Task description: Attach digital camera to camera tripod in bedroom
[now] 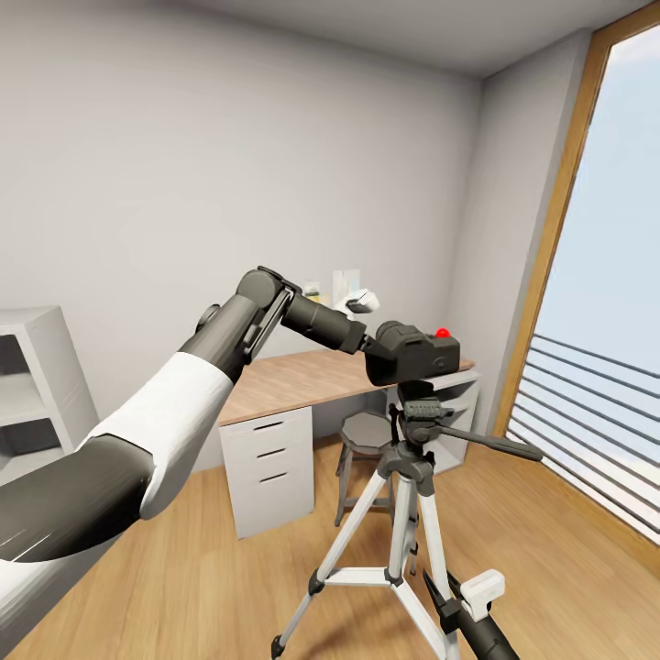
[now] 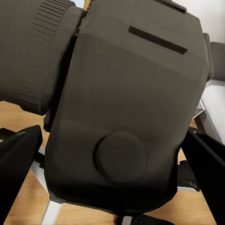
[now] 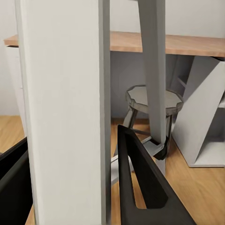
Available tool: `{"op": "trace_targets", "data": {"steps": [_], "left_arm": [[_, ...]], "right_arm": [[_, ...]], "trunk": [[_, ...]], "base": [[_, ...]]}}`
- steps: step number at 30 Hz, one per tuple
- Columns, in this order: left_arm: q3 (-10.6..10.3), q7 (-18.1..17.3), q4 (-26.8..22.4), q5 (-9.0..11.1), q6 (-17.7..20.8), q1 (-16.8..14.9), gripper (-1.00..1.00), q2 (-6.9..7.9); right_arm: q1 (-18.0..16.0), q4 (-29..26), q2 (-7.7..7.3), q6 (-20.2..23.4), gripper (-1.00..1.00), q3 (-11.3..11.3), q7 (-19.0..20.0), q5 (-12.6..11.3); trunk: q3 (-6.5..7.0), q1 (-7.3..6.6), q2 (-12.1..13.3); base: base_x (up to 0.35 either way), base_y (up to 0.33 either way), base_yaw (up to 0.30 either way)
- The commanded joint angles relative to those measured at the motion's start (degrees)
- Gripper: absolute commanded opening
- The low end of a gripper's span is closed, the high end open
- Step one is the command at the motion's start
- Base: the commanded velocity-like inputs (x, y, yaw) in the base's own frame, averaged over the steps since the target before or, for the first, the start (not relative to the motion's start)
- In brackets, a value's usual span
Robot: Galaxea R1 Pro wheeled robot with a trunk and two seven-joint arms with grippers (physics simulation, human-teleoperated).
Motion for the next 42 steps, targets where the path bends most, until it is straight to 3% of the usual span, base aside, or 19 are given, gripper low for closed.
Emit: {"op": "trace_targets", "data": {"steps": [1,42], "left_arm": [[0.1,-0.5,0.0,-0.5,0.5,0.0,-1.0,-0.03],[0.0,0.0,0.2,-0.5,0.5,0.0,-1.0,-0.03]], "right_arm": [[0.0,0.1,-0.03,-0.2,-1.0,0.3,0.3,-0.1],[0.0,0.1,-0.03,-0.2,-1.0,0.6,0.3,-0.1]], "trunk": [[-0.03,0.02,0.0],[-0.03,0.02,0.0]], "base": [[0.0,0.0,0.0],[0.0,0.0,0.0]]}}
